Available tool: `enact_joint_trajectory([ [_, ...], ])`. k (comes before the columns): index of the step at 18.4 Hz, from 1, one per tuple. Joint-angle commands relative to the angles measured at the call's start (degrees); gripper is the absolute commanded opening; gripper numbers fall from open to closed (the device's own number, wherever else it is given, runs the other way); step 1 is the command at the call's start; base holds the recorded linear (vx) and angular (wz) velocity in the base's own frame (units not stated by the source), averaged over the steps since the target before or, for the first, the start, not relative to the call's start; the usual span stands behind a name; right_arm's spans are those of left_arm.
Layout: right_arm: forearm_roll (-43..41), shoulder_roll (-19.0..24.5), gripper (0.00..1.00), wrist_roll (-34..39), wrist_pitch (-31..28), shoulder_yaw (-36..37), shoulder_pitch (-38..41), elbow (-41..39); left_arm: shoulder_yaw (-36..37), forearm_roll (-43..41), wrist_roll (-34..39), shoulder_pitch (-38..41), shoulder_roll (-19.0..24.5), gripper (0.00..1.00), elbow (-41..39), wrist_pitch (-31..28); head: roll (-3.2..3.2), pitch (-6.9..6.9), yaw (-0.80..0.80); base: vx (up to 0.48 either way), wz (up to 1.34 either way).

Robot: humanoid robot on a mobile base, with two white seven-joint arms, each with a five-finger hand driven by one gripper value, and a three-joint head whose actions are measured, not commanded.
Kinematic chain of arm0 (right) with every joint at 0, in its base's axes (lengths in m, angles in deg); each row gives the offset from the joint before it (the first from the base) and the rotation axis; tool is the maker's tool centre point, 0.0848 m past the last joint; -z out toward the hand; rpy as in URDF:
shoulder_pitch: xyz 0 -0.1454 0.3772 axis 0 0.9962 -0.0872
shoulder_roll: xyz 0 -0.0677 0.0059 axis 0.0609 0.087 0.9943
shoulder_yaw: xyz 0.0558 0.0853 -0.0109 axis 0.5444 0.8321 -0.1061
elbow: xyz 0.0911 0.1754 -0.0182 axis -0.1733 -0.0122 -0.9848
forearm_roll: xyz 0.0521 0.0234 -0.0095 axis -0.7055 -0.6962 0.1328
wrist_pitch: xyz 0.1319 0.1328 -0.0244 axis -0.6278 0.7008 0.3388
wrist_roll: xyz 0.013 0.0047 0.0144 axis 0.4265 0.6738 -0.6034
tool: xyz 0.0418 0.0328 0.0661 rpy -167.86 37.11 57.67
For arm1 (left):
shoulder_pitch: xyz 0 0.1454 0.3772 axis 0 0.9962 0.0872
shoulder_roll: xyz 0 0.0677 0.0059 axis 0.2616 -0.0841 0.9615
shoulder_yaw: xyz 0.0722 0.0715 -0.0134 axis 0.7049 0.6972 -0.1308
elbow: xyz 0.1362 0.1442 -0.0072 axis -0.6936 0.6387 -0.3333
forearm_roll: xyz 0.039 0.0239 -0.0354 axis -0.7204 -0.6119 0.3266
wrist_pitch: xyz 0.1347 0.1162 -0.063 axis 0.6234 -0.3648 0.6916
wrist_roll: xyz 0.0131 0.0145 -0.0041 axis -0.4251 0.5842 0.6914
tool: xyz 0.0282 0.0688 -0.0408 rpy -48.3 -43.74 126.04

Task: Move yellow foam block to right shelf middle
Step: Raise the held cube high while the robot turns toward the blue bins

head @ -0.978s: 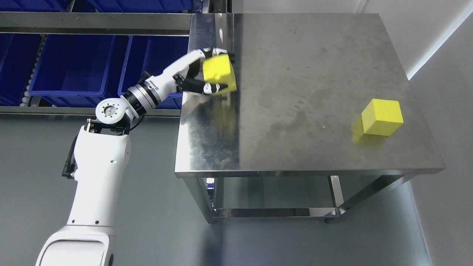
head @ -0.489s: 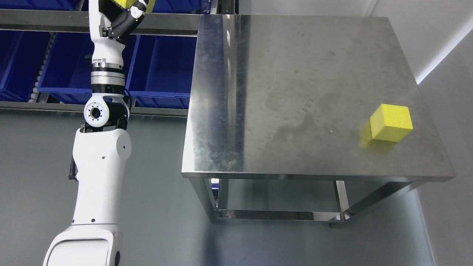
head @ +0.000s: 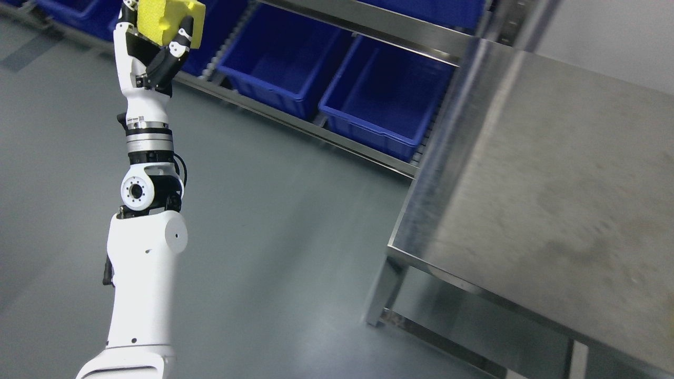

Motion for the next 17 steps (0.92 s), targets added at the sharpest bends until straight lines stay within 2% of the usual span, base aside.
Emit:
enact_joint_trajectory([
  [1,0.18,-1.0,1.0,0.05,-0.04,-0.02,0.09,-1.0,-1.4,0.27,-0.24,6.67,0.47,0.54,-3.38,0.08,0.0,0.0,0.0,0.05,1.36],
  [6,0.18,-1.0,1.0,0.05,-0.04,-0.02,0.09,-1.0,-3.69,0.27,-0.42,8.44,0.47,0.54,-4.17,0.52,0.0,0.0,0.0,0.058,1.32],
  [10,0.18,-1.0,1.0,0.05,-0.04,-0.02,0.09,-1.0,-3.43,0.27,-0.42,8.09,0.47,0.53,-8.03,-0.18,0.0,0.0,0.0,0.076,1.05],
  [13,0.18,-1.0,1.0,0.05,-0.04,-0.02,0.09,-1.0,-0.19,-1.21,-1.29,9.23,0.47,0.53,-12.25,-0.27,0.0,0.0,0.0,0.087,0.79],
  [17,0.18,-1.0,1.0,0.05,-0.04,-0.02,0.09,-1.0,5.17,-2.45,-4.46,12.39,0.47,0.53,-13.84,0.35,0.0,0.0,0.0,0.104,0.46],
])
